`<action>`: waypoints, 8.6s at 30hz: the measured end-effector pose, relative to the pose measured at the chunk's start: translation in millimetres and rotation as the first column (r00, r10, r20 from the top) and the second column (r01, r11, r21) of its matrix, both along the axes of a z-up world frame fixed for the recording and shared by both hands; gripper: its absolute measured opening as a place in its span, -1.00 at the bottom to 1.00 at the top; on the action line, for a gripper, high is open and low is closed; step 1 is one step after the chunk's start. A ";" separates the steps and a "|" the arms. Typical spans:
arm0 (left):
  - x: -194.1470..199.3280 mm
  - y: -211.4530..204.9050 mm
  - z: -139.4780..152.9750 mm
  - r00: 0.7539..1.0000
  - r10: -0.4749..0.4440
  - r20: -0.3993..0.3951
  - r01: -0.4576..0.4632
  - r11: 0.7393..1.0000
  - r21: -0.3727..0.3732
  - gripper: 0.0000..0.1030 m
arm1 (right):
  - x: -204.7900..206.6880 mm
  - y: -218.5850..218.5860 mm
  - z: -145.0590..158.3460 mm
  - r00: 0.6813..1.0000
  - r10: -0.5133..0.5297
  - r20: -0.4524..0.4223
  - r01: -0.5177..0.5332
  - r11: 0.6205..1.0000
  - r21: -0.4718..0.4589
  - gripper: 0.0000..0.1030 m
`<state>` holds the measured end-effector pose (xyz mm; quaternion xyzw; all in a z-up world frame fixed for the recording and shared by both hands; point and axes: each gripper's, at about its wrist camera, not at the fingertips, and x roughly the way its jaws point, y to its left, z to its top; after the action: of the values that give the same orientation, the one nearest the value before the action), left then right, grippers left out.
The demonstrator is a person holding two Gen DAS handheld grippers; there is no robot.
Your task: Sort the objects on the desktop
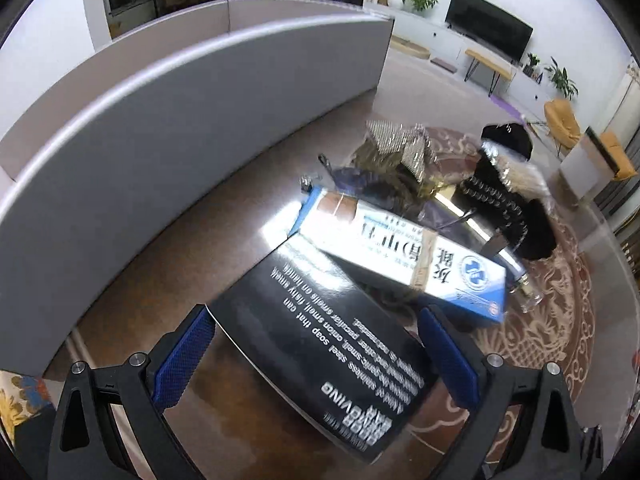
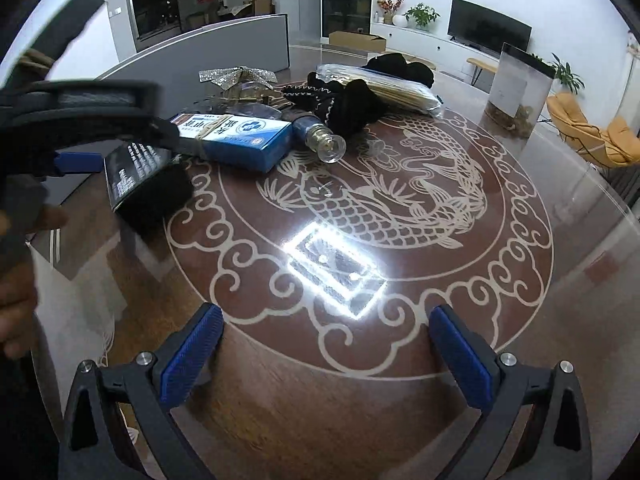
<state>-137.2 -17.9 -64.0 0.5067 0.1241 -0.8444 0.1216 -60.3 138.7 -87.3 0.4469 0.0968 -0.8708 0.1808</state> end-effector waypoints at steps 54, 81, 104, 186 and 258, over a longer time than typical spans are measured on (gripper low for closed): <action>42.8 -63.6 -4.3 0.978 -0.171 -0.122 0.170 0.985 -0.017 0.18 | -129.4 -156.4 29.7 0.838 0.540 0.081 -0.546 0.834 0.081 0.28; 58.5 50.1 -6.6 0.780 -0.614 -0.125 0.611 0.789 -0.066 0.24 | 7.4 18.6 -2.4 0.998 0.061 -0.023 -0.060 0.998 0.036 -0.11; 54.6 53.0 -17.9 0.812 -0.579 -0.078 0.569 0.814 -0.116 1.00 | 8.3 54.1 0.8 0.989 -0.150 0.000 0.150 0.989 0.007 1.00; 62.5 41.1 25.2 0.794 -0.602 -0.084 0.593 0.798 -0.106 0.12 | -12.1 47.1 53.1 0.971 0.004 0.241 -0.005 1.000 0.002 -0.14; 40.8 54.2 -18.0 0.870 -0.492 -0.036 0.486 0.867 -0.109 1.00 | 23.6 27.9 12.7 0.950 -0.302 -0.084 0.309 0.946 0.094 0.96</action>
<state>-96.4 36.3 -82.0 0.4885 -0.0456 -0.8681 -0.0759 -36.7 166.6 -74.6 0.4355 0.0786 -0.8966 0.0163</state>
